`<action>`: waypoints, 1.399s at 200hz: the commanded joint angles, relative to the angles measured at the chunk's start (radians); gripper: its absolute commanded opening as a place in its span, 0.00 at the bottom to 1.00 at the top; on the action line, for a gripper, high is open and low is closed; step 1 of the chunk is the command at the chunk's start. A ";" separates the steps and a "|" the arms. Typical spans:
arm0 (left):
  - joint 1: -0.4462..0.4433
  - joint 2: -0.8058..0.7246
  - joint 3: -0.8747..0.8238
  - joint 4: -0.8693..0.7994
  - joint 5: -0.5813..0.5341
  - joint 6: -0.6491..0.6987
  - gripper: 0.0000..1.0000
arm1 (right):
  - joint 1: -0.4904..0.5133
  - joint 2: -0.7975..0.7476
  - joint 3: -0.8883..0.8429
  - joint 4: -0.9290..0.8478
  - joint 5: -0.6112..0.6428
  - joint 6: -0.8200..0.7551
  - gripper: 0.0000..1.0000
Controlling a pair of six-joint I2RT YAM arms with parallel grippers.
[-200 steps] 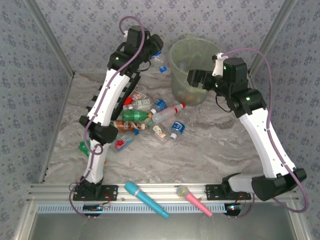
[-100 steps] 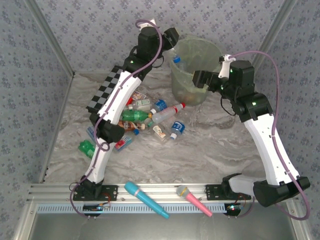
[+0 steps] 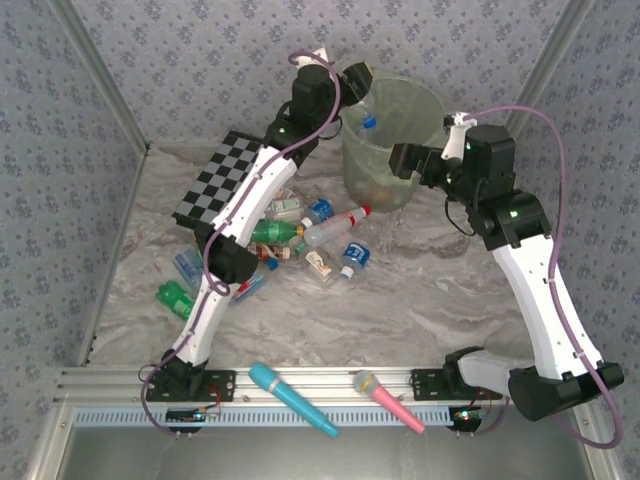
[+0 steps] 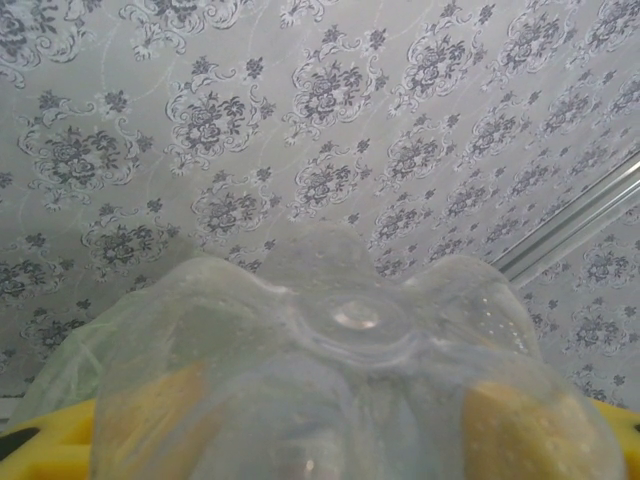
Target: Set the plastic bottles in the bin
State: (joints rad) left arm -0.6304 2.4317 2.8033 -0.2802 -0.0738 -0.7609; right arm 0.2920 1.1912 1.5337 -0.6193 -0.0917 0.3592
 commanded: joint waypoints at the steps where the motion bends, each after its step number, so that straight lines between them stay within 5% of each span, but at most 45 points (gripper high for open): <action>1: -0.005 0.008 0.025 0.045 0.023 -0.008 0.59 | -0.006 -0.013 -0.009 0.001 0.013 0.016 1.00; 17: -0.006 0.013 0.025 0.036 0.029 -0.005 0.62 | -0.007 -0.013 -0.012 -0.001 0.014 0.018 1.00; 69: -0.006 0.018 0.025 0.026 0.055 0.008 0.99 | -0.006 -0.018 -0.019 0.002 0.010 0.024 1.00; 169: -0.006 -0.052 0.025 -0.067 0.039 0.038 1.00 | -0.004 -0.015 -0.032 0.014 -0.009 0.032 1.00; 249: 0.049 -0.166 0.014 -0.438 -0.002 0.081 1.00 | 0.058 0.040 -0.022 0.080 -0.013 0.015 1.00; 280: 0.080 -0.256 -0.126 -0.549 -0.062 0.093 1.00 | 0.101 0.080 -0.002 0.099 -0.006 -0.007 1.00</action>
State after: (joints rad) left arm -0.5758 2.2799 2.7686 -0.6918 -0.0795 -0.6994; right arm 0.3672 1.2434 1.5024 -0.5533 -0.0933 0.3756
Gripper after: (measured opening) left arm 0.997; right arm 0.995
